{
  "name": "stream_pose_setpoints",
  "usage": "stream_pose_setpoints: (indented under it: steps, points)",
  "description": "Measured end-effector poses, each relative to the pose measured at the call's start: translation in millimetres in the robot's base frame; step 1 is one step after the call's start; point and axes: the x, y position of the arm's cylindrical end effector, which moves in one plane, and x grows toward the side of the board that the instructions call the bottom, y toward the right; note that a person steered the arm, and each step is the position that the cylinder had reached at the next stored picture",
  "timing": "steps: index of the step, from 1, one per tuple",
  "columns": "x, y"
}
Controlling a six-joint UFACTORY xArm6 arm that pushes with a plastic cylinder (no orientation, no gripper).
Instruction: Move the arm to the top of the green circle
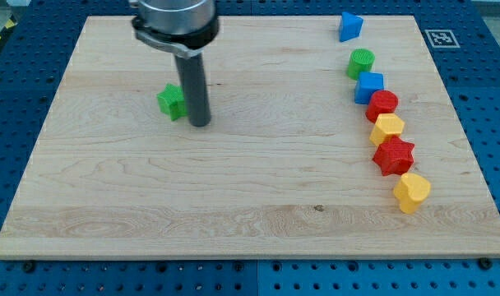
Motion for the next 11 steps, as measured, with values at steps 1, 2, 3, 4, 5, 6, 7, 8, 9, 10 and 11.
stream_pose_setpoints:
  steps: [1, 2, 3, 4, 5, 6, 7, 8, 9, 10, 11]
  points:
    - [-10.3, 33.5]
    - [-44.9, 44.5]
    - [-95.1, 45.6]
    - [-149.8, 59.1]
    - [-168.5, 93.7]
    - [-168.5, 95.1]
    - [-168.6, 136.5]
    - [-168.7, 189.5]
    - [-168.5, 225.7]
    - [-159.4, 247.6]
    - [-144.6, 259.5]
